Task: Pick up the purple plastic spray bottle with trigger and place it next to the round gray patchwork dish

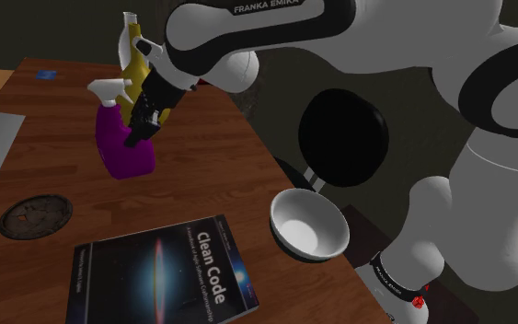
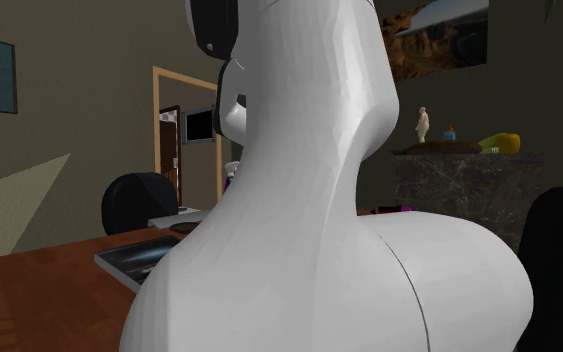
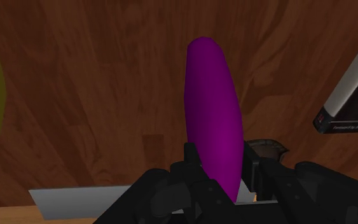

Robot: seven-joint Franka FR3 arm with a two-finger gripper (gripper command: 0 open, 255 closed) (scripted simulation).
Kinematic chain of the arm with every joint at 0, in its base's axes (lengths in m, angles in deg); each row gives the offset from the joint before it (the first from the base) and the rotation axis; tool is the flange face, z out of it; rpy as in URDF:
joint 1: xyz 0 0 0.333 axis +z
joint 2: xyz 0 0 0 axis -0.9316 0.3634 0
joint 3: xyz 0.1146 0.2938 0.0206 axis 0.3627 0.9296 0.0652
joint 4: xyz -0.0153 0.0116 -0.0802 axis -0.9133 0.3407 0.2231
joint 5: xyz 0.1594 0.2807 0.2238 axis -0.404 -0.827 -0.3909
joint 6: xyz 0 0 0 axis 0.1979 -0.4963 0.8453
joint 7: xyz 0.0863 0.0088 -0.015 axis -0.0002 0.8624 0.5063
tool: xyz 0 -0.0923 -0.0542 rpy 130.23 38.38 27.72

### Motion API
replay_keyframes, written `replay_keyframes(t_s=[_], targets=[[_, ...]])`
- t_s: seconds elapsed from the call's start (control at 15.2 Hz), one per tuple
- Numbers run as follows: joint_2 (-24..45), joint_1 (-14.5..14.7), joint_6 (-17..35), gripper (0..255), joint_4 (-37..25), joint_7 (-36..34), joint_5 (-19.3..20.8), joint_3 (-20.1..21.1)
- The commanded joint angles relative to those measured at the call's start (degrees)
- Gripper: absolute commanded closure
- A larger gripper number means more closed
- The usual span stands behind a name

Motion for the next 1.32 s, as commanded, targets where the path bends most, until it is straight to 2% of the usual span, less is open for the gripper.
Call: replay_keyframes(t_s=[0.0, 0.26, 0.33, 0.66, 0.92, 1.25], targets=[[0.02, 0.0, 0.17, 255, 0.12, 0.12, -0.1, 0.03], [0.02, 0.0, 0.17, 255, 0.12, 0.12, -0.1, 0.04], [0.01, 0.0, 0.17, 0, 0.13, 0.12, -0.1, 0.04], [0.01, 0.0, 0.17, 0, 0.13, 0.12, -0.1, 0.03], [-5.39, -0.33, -3.84, 0, 1.52, -1.29, 2.52, -1.38], [-5.39, -0.34, -3.83, 0, 1.52, -1.29, 2.52, -1.38]])
